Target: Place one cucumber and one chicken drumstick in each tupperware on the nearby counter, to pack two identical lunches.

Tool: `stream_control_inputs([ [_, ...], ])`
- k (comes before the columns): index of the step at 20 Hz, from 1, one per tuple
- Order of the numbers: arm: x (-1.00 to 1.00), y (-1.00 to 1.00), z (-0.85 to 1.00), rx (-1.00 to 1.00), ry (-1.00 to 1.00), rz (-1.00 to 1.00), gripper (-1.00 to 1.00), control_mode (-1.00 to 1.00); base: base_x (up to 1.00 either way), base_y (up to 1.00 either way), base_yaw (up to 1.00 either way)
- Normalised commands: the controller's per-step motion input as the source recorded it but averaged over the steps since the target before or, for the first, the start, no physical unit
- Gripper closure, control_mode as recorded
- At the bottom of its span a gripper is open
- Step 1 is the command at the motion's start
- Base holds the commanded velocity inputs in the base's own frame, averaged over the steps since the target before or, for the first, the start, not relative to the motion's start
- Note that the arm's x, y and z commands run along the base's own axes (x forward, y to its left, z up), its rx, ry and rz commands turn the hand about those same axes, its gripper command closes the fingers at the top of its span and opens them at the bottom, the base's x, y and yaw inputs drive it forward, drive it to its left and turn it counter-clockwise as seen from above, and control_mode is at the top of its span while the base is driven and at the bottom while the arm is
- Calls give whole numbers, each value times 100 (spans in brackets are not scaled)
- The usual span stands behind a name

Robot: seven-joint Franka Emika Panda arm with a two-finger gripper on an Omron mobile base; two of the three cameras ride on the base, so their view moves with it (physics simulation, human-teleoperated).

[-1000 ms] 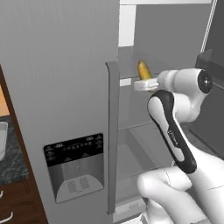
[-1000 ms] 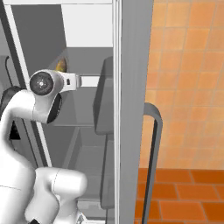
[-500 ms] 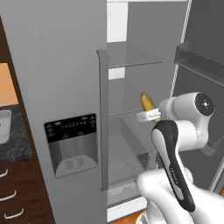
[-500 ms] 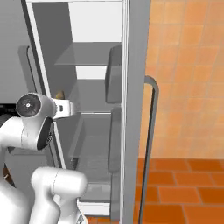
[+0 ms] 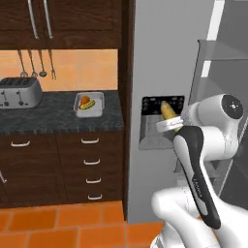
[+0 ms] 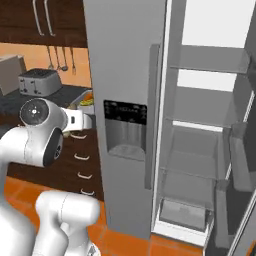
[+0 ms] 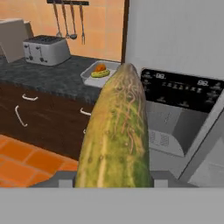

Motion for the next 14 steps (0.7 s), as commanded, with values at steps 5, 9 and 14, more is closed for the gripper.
stream_control_inputs([
  [5,0,0,0,0,0,0,100,100,23,100,45],
  [9,0,0,0,0,0,0,100,100,88,100,11],
  [14,0,0,0,0,0,0,100,100,100,100,-2],
])
